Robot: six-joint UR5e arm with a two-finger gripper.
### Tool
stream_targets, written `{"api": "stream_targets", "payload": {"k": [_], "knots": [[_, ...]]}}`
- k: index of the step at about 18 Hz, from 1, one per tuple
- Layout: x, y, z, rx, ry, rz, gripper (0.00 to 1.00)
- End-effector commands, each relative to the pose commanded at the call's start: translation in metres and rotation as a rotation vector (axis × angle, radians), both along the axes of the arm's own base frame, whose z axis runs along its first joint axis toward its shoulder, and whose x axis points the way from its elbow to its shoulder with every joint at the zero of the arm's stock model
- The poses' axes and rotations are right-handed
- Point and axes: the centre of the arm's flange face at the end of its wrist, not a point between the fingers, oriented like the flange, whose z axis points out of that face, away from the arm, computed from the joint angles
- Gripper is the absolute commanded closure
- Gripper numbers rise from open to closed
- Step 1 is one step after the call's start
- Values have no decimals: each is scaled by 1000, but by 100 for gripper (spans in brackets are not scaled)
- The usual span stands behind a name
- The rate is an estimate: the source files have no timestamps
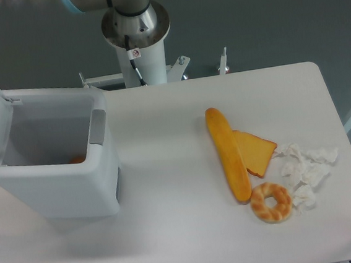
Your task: Close the trash can
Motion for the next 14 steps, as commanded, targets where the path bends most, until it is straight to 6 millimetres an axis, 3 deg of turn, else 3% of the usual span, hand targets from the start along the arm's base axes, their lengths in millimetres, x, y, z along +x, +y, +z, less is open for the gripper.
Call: {"api": "stream_targets", "payload": {"k": [14], "knots": [[33, 12, -12, -19, -29, -81, 0]]}}
